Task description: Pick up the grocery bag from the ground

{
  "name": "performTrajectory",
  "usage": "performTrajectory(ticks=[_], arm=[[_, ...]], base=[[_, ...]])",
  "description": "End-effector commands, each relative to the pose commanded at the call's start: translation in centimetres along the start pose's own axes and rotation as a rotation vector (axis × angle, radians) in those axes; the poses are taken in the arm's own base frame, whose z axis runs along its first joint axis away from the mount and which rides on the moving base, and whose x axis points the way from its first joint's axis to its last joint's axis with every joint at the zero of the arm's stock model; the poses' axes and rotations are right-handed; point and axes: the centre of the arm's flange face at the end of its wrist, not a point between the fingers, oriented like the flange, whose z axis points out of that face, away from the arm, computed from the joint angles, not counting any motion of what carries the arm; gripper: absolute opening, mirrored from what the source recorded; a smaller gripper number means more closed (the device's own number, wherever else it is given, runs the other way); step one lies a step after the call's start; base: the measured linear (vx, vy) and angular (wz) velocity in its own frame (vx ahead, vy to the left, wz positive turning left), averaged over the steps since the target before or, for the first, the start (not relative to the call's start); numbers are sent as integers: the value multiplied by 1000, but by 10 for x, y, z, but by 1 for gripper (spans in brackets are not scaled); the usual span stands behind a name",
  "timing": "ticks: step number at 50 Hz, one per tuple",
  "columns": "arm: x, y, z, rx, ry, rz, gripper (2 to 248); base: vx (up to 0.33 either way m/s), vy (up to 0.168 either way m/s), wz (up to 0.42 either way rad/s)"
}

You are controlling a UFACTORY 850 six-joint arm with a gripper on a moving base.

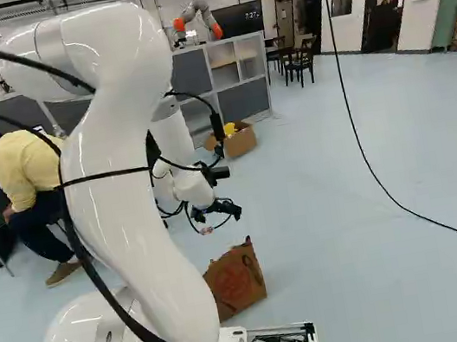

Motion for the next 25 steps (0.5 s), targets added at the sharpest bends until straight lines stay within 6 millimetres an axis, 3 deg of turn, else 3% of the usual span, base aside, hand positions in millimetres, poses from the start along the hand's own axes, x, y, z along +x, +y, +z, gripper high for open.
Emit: performTrajectory(ticks=[25], arm=[[-1,-5,37,-1,-42,-9,247]], base=[[0,0,0]])
